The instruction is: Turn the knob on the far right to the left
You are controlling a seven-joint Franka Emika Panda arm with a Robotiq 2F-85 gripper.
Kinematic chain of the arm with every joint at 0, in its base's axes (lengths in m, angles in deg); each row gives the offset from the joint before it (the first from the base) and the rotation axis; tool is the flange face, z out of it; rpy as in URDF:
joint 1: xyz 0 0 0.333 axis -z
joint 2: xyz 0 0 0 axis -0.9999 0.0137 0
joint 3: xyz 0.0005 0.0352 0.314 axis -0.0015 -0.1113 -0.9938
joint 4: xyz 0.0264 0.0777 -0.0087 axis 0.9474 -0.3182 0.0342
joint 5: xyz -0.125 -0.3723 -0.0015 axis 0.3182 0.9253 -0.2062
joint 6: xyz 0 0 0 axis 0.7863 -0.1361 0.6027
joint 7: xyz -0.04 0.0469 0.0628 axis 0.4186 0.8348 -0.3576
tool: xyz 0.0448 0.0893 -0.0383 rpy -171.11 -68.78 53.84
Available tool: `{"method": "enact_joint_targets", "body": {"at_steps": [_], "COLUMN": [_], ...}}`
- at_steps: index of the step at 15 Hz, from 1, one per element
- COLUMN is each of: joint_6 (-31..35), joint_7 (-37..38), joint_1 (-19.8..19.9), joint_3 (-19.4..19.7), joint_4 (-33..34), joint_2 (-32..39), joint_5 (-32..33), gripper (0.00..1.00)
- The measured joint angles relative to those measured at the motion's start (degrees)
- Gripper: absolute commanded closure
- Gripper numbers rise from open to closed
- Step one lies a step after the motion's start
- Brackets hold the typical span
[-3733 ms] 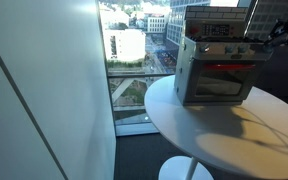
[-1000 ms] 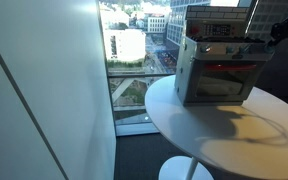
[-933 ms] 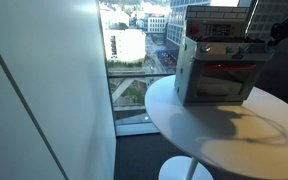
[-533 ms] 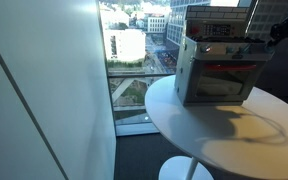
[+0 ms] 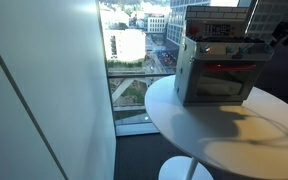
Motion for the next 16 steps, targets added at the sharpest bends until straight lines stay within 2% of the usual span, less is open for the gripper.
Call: {"method": "enact_joint_targets", "body": {"at_steps": [1, 2, 8, 16], "joint_6": [-0.93, -1.94, -9.89, -25.78], "joint_7": [0.00, 0.00, -0.07, -1.21], "joint_1": [0.01, 0.01, 0.01, 0.01], "joint_3": [0.14, 0.23, 0.30, 0.30], "joint_4": [-0.01, -0.01, -0.05, -0.03], "joint_2": [-0.32, -0.69, -3.48, -7.74], "joint_5": [0.00, 0.00, -0.09, -2.02], "gripper": [0.02, 0.00, 0.00, 0.00]}}
